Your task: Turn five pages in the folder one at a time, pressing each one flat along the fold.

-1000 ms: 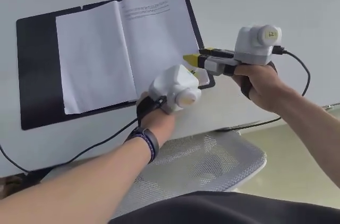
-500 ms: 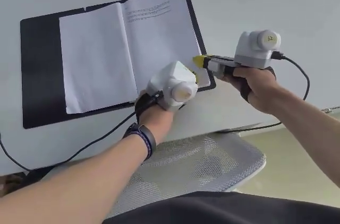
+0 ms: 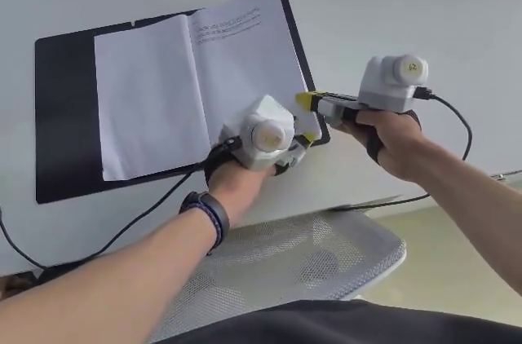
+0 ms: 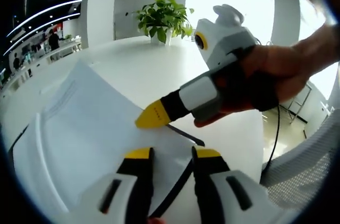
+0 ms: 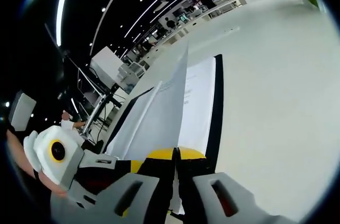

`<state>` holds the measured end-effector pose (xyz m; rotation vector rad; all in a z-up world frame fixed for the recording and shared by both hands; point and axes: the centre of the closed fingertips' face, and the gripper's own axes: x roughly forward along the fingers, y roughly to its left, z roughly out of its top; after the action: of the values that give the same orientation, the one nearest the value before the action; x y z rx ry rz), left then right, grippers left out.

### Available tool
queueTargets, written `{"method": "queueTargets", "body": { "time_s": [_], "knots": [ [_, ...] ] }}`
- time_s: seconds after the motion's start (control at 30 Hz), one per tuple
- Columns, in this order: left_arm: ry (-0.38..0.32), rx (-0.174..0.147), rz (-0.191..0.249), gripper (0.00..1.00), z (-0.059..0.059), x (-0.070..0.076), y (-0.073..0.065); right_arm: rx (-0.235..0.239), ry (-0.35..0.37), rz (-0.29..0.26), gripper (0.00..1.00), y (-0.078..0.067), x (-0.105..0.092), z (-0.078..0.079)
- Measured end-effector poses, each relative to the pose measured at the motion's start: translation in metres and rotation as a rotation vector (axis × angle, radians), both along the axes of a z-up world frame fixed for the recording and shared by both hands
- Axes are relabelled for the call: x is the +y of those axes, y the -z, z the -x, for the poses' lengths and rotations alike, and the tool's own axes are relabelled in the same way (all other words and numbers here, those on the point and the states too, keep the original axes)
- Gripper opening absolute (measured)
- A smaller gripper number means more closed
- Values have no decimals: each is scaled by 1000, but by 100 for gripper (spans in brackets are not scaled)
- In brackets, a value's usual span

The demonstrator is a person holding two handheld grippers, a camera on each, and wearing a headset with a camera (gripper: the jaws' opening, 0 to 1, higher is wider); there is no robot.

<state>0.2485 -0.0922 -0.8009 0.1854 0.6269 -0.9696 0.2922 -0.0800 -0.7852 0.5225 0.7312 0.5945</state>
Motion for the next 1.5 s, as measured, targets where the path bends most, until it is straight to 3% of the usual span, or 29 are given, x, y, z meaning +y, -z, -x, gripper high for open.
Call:
{"method": "queueTargets", "body": {
  "time_s": [0.07,0.23,0.27,0.57,0.73,1.17,1.5],
  "knots": [
    [-5,12,1,36,0,3,-2,-1,0,-1,0,-1,0,0],
    [-2,3,-2,44,-1,16,-14,-7,10,-15,0,-8,-4,-1],
    [-11,11,14,45,-1,20,-18,-7,9,-18,0,-9,-5,-1],
    [-24,-13,36,57,-2,45,-44,-29,-4,-25,0,-23,-1,-1],
    [-35,-32,42,59,-3,62,-55,-52,-10,-25,0,-31,3,-1],
    [-105,-63,55,63,-1,117,-81,-124,-20,-72,0,-68,18,-5],
    [-177,-74,56,64,5,166,-92,-211,-84,-140,0,-110,55,-3]
  ]
}}
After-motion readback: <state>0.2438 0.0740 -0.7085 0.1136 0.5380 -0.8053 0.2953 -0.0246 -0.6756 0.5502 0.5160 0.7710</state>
